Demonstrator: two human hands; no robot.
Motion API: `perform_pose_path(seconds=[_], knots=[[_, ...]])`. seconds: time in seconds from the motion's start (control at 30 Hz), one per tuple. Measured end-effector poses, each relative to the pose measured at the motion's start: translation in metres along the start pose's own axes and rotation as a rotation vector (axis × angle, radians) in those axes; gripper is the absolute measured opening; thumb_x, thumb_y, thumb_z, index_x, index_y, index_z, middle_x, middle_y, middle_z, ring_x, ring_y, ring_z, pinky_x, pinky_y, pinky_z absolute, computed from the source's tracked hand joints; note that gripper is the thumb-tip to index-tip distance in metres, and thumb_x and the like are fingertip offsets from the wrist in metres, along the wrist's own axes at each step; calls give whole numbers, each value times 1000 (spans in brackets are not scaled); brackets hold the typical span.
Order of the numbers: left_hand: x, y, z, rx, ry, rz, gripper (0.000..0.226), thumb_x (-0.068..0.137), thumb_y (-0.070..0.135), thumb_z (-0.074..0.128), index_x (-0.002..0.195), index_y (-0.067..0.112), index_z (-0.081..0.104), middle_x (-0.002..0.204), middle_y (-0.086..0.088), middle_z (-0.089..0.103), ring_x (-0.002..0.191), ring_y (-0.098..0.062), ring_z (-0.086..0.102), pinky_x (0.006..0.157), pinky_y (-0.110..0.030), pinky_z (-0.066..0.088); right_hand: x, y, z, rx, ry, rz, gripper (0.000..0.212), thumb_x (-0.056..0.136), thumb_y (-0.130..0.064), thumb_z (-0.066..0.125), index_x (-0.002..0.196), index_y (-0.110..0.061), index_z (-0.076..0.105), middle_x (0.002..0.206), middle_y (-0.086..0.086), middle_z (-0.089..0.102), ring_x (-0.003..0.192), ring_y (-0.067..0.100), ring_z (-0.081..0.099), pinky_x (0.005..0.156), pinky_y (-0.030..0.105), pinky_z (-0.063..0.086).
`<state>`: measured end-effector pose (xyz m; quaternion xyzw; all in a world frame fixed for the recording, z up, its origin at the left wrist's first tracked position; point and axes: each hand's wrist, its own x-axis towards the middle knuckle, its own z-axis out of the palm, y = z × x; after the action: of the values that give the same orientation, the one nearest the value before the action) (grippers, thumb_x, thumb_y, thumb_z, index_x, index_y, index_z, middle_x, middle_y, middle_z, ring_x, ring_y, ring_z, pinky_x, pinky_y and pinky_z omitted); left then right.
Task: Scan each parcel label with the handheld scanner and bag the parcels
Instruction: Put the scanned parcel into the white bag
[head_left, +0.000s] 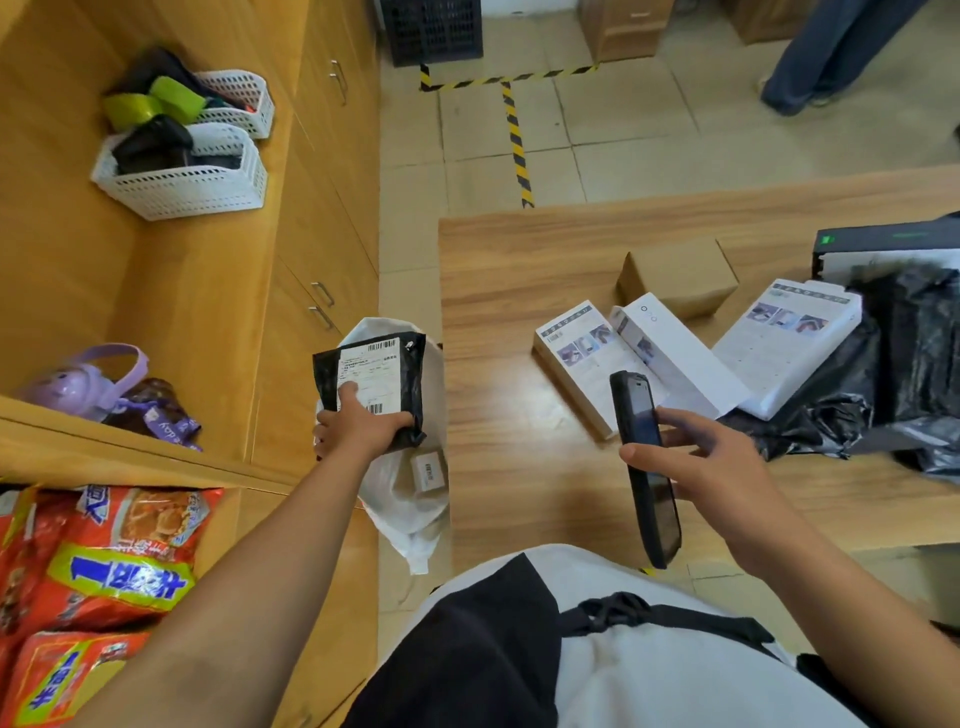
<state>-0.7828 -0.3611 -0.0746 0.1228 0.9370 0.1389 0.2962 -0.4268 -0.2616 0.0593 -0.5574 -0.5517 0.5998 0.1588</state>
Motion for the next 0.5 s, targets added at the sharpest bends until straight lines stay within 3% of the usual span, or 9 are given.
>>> perform_pose_path(seconds=[0.07,0.23,0.43,0.5], knots=[[5,-2,2,-21,-13,10,106,64,54,81,148,35,20,143,-20,30,132,-40,29,107,-53,34,-3,2,5,-9,7,1,32,71,-31,90,95,-42,72,103,2,69,72,13,74,63,34,56],[8,-9,12,7,-22,53,108,66,64,79,151,32,20,151,-19,26,140,-40,25,114,-51,26,-8,6,12,18,63,20,38,71,-32,90,104,-38,72,106,6,68,91,27,72,85,55,60],[-6,5,28,-117,-10,195,67,80,42,71,139,30,41,145,-11,36,133,-36,34,109,-49,33,-13,13,10,53,102,40,58,67,-40,89,121,-28,72,112,10,66,103,33,69,92,61,56],[-18,17,33,-136,-23,292,57,83,33,68,136,29,47,143,-10,39,132,-33,36,106,-44,34,-14,16,5,78,121,43,53,73,-34,89,122,-26,71,110,11,66,101,34,70,92,62,56]])
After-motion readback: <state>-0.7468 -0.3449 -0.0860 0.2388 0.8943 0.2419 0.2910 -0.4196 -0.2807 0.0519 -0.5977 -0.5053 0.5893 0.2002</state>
